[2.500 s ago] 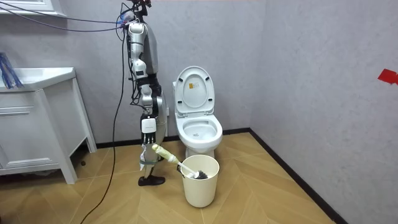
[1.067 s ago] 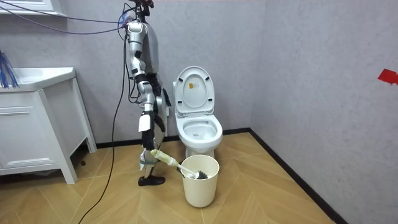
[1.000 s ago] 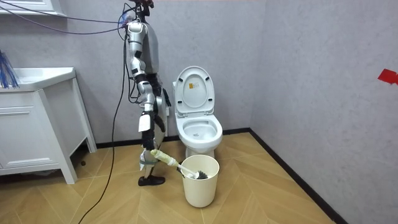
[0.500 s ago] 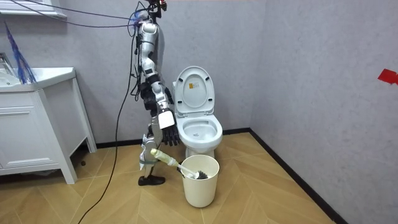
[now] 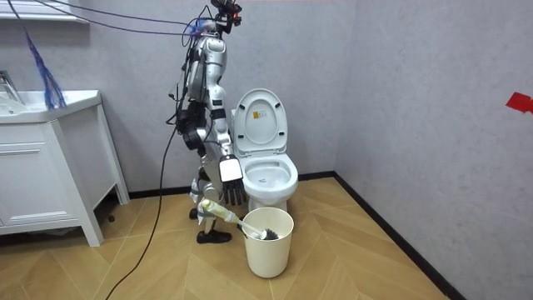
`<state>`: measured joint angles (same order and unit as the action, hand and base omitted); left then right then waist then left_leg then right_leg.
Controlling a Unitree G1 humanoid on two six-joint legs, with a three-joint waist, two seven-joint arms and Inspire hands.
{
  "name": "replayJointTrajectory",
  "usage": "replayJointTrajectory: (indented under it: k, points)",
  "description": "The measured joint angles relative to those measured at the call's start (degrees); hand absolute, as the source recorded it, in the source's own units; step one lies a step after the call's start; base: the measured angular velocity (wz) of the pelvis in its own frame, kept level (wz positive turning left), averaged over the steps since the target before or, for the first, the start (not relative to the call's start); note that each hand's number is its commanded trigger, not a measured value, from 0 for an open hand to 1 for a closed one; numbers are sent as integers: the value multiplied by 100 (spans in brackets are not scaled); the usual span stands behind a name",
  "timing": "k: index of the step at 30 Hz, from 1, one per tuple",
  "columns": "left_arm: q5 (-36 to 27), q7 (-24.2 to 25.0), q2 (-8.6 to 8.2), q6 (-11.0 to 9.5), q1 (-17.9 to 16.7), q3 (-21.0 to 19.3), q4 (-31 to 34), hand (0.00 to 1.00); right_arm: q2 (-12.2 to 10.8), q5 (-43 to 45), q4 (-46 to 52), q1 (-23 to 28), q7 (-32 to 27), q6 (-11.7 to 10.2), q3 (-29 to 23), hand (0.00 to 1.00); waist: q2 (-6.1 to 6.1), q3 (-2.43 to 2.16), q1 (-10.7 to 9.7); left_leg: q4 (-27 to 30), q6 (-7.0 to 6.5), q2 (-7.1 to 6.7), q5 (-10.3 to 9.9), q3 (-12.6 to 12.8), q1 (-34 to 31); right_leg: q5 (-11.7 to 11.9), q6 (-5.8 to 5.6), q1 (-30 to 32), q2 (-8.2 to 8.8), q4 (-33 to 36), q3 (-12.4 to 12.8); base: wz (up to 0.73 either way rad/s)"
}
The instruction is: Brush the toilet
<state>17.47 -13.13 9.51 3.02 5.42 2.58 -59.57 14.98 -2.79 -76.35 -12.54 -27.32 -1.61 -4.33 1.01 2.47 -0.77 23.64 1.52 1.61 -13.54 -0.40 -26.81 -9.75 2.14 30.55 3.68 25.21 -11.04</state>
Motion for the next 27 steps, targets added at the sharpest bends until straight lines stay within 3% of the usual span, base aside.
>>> replayJointTrajectory:
  k: [6, 15, 27]
  points:
    - [-180, -11, 37, -102, 113, 687, 528, 0, 208, -47, -34, -232, 121, 40, 379, 0, -32, 12, 117, 474, -126, -103, 24, 204, -806, -19, -29, 763, 162, 399, 63, 7]
    - [-455, 5, 88, -163, 69, 1177, 918, 0, 436, -71, -111, -535, 269, 224, 764, 0, -24, 10, 193, 865, -242, -229, 58, 278, -1543, 31, -62, 1530, 345, 883, 148, 4]
    - [-678, -47, 198, -198, 305, 1469, 1341, 0, 569, -180, 33, -673, 294, 245, 991, 0, 19, 8, 285, 1395, -263, -139, 0, 279, -2389, 75, 0, 2249, 328, 1177, 74, 0]
